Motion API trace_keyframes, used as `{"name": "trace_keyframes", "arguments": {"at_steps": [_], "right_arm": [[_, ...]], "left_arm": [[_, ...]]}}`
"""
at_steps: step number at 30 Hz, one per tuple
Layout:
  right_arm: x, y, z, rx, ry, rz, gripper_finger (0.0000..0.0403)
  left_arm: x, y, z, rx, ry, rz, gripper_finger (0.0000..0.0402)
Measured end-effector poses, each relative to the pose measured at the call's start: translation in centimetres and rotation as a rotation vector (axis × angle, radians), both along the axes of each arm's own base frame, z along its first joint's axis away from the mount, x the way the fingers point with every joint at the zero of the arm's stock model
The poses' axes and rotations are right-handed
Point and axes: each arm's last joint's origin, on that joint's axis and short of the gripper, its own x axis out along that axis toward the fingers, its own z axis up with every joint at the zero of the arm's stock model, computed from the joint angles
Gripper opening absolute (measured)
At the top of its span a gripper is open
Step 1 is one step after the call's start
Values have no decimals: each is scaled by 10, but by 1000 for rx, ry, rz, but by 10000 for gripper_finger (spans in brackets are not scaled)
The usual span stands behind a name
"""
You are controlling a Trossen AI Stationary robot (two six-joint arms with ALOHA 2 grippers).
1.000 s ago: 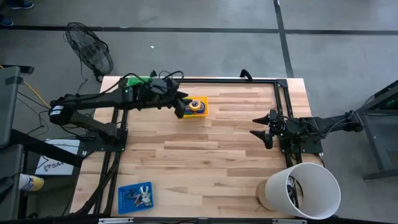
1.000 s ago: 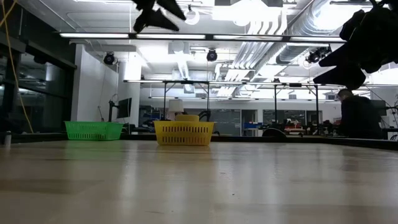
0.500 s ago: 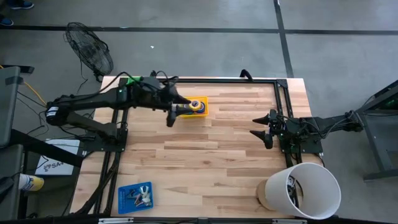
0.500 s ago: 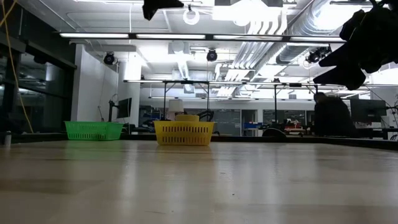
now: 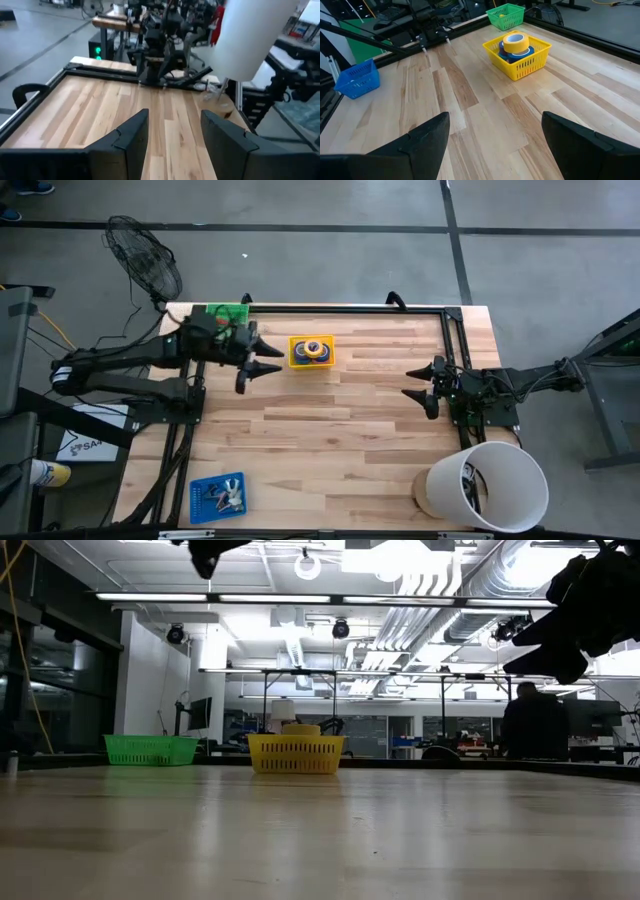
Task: Pick and place Stapler, Stapler remover, tape
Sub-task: Return to Home Position
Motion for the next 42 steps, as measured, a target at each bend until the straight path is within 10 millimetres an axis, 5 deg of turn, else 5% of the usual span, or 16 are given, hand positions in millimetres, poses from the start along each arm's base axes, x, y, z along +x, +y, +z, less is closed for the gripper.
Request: {"name": "trace_keyframes", "arguments": {"at_steps": [25,34,42], "right_arm": [[0,0,0,0,0,0,307],[0,0,0,0,0,0,307],[0,0,0,0,1,0,307]], "left_arm": [[-111,-24,-67,-118,-253,11,177],[-122,-26,-101,-177,-299,13,177],[-116,-25,-109,-82,-349,7,177]]}}
